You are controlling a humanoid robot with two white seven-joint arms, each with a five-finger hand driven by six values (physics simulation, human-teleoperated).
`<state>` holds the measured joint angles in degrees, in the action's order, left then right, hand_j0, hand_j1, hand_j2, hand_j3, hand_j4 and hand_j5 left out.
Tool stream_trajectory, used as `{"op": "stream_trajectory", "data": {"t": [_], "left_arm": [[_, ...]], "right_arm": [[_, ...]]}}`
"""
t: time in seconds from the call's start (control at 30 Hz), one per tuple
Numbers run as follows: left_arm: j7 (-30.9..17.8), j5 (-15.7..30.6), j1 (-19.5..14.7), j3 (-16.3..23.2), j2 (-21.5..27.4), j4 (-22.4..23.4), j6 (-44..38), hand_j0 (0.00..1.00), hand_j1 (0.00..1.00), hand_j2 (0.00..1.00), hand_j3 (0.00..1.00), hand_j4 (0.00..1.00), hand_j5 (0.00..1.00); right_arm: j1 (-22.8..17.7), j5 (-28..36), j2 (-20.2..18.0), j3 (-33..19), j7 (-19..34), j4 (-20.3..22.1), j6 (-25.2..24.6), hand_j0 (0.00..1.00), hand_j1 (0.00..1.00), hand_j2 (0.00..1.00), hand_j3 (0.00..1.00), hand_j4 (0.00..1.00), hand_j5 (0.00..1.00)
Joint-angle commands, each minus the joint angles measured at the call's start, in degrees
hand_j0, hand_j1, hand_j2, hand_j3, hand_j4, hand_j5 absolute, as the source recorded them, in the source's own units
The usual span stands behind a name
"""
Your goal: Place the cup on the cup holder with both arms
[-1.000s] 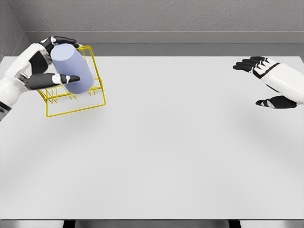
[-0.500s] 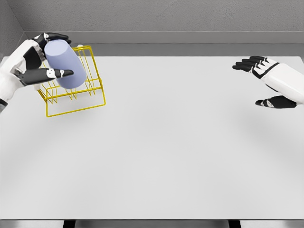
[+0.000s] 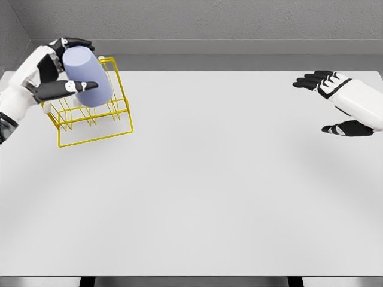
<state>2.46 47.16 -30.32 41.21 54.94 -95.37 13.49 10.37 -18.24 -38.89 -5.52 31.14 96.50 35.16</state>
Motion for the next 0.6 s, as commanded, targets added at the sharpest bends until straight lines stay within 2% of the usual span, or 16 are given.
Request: {"op": "stream_trajectory", "data": {"t": [0.0,0.3,0.57], "left_arm": [[0.00,-0.05,-0.09,0.27,-1.06,0.18,-0.49,0.66,0.66,0.66,0.66,0.66,0.66],[-0.08,-0.14,-2.02,1.59,-2.47,2.29,-0.49,0.66,0.66,0.66,0.66,0.66,0.66],[-0.08,-0.32,-2.02,1.68,-2.91,2.47,-0.49,0.69,0.69,0.69,0.69,0.69,0.69]], "right_arm": [[0.00,0.40,-0.04,-0.02,-0.03,0.00,-0.16,1.00,1.00,1.00,1.00,1.00,1.00],[0.00,0.40,-0.04,-0.02,-0.03,0.00,-0.16,1.00,1.00,1.00,1.00,1.00,1.00],[0.00,0.40,-0.04,-0.02,-0.03,0.00,-0.16,1.00,1.00,1.00,1.00,1.00,1.00]]}}
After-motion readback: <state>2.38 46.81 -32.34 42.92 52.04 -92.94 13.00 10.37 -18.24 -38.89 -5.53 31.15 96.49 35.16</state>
